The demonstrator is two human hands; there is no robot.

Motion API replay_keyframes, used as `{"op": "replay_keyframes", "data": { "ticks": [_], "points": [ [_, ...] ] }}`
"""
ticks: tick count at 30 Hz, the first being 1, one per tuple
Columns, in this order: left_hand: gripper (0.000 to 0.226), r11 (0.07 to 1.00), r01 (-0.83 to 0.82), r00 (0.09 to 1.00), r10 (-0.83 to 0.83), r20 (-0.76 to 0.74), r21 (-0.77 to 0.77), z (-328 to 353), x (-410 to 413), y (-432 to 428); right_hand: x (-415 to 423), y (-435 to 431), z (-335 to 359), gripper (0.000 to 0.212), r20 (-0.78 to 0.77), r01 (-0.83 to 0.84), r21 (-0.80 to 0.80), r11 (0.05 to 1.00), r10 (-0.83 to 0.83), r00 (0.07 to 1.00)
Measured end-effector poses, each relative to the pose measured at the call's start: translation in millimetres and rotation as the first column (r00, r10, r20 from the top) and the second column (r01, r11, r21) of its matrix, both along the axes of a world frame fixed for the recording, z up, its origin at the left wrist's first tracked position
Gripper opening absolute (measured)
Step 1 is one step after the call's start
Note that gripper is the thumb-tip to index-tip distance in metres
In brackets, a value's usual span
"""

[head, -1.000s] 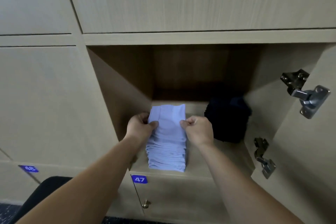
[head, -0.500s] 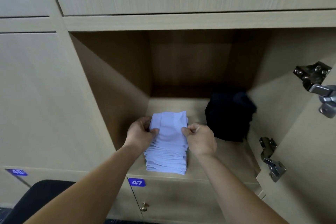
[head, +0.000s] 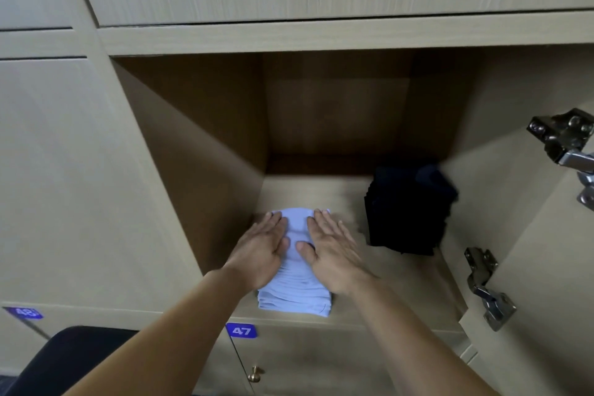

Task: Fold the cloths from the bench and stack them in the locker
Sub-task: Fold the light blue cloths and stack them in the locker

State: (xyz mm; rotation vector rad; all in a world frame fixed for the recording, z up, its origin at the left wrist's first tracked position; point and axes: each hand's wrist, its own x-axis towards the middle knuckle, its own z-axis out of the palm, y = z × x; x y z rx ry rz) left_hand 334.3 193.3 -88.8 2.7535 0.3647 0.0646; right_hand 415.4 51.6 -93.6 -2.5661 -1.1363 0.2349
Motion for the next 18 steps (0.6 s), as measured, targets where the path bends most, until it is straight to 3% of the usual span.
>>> {"op": "replay_keyframes", "data": {
  "ticks": [6,12,18],
  "points": [
    [0.056,0.963,-0.025,0.998,0.041,0.055,-0.267,-22.7,-11.5,-2.0,-1.1,-1.3,-18.9,0.062,-0.004,-0.015,-0.031,0.999,0.015,1.000],
    [0.056,0.974,-0.046,0.998,0.056,0.040,-0.221,-19.3,-14.1,-3.3,-2.6,-0.4,-13.2,0.062,0.000,-0.016,-0.040,0.999,0.016,1.000],
    [0.059,0.984,-0.140,0.982,0.152,0.110,-0.106,11.5,-46.1,-17.3,-22.3,-19.4,27.2,0.045,0.164,0.114,0.169,0.979,-0.142,0.976]
  ]
}}
